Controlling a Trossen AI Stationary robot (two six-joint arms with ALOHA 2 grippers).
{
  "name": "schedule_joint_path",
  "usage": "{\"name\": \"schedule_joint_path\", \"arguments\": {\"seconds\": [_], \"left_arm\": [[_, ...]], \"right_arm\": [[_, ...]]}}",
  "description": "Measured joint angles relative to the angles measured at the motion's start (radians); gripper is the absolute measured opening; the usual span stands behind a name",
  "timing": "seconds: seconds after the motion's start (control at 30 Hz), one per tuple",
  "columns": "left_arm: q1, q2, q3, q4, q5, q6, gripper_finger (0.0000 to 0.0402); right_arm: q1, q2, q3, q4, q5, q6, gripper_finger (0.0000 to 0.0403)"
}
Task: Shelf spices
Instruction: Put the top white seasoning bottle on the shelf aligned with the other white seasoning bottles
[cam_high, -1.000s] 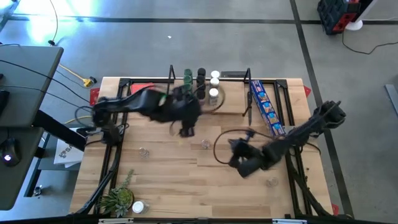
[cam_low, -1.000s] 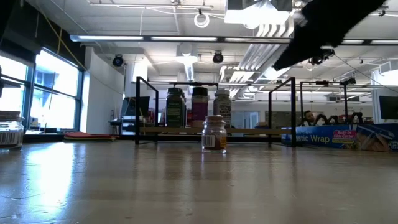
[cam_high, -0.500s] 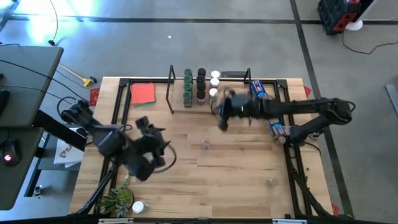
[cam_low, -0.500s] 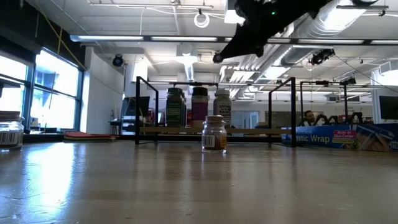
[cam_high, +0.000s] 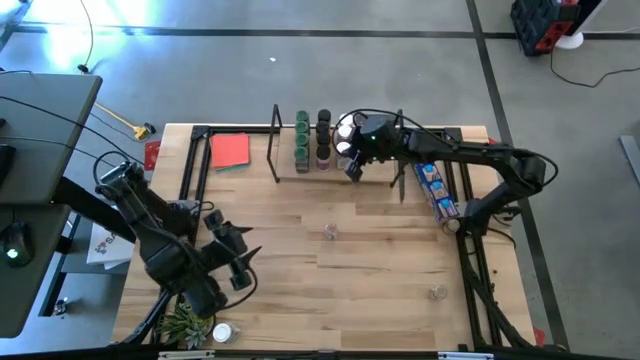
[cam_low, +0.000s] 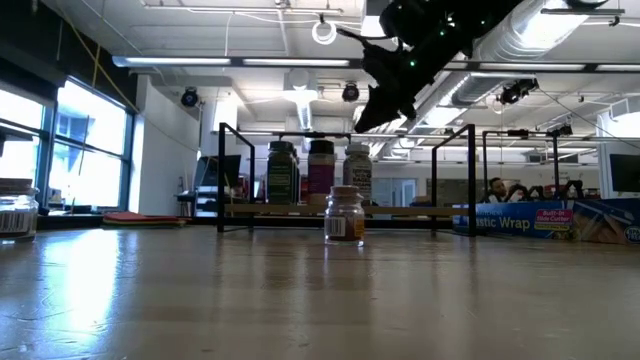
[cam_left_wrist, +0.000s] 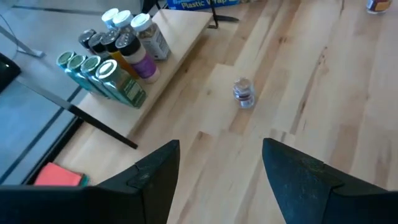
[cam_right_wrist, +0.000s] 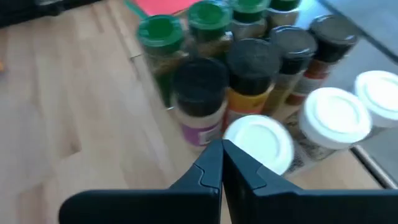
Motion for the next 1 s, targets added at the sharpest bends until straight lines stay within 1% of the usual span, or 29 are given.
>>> {"name": "schedule_joint_path", "arguments": {"seconds": [0.07, 0.2, 0.3, 0.5, 0.63, 0.8, 1.0], "left_arm": [[-0.007, 0.0, 0.0, -0.018, -0.014, -0.018, 0.0223], [-0.011, 0.0, 0.0, -0.03, -0.021, -0.034, 0.0223], [-0.011, 0.0, 0.0, -0.03, -0.028, -0.034, 0.0223], [-0.011, 0.0, 0.0, -0.031, -0.03, -0.033, 0.0223], [-0.011, 0.0, 0.0, -0.033, -0.03, -0.038, 0.0223], [-0.011, 0.0, 0.0, -0.033, -0.03, -0.039, 0.0223], [-0.011, 0.0, 0.0, -0.033, -0.03, -0.039, 0.0223]], "right_arm": [[0.0, 0.016, 0.0, 0.009, 0.003, 0.001, 0.0], [0.001, 0.05, 0.003, 0.022, 0.054, 0.019, 0.0], [-0.003, 0.071, 0.005, 0.04, 0.07, 0.021, 0.0], [-0.001, 0.08, 0.004, 0.075, 0.106, 0.07, 0.0], [-0.002, 0.08, 0.009, 0.073, 0.111, 0.104, 0.0], [0.019, 0.081, 0.027, 0.047, 0.122, 0.148, 0.0], [0.057, 0.083, 0.083, -0.058, 0.211, 0.195, 0.0]]}}
